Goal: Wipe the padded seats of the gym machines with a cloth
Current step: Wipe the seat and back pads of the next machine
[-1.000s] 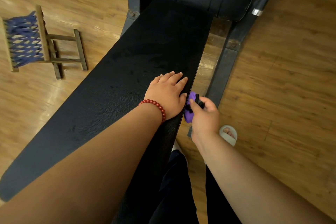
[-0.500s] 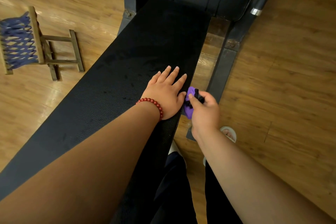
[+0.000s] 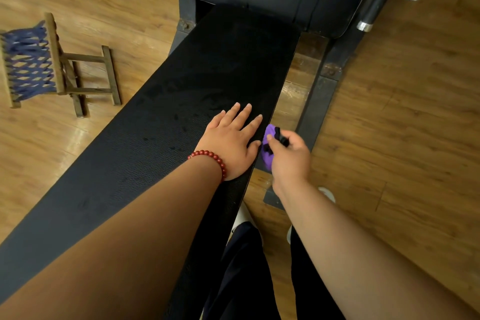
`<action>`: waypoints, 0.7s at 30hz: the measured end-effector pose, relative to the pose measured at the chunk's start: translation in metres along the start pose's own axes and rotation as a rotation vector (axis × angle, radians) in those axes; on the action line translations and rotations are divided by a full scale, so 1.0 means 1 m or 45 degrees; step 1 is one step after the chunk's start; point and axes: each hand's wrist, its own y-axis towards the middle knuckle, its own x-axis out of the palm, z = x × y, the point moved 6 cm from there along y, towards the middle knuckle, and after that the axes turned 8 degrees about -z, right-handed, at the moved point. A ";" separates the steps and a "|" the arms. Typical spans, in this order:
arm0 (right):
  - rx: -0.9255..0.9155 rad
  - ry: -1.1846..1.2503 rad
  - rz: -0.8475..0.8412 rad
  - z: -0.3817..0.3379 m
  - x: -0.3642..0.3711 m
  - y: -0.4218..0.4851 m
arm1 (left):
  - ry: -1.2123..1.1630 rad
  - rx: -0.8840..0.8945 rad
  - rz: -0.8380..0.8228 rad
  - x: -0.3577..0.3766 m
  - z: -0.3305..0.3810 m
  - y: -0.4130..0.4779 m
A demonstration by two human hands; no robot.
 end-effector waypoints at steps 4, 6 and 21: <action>0.046 0.047 0.068 -0.014 0.002 0.026 | -0.013 -0.004 -0.015 -0.001 0.000 0.000; 0.053 0.054 0.087 -0.017 0.003 0.031 | -0.032 -0.009 -0.016 -0.002 0.000 0.000; 0.027 0.031 0.037 -0.026 0.002 0.042 | 0.029 -0.068 -0.071 -0.001 0.002 0.004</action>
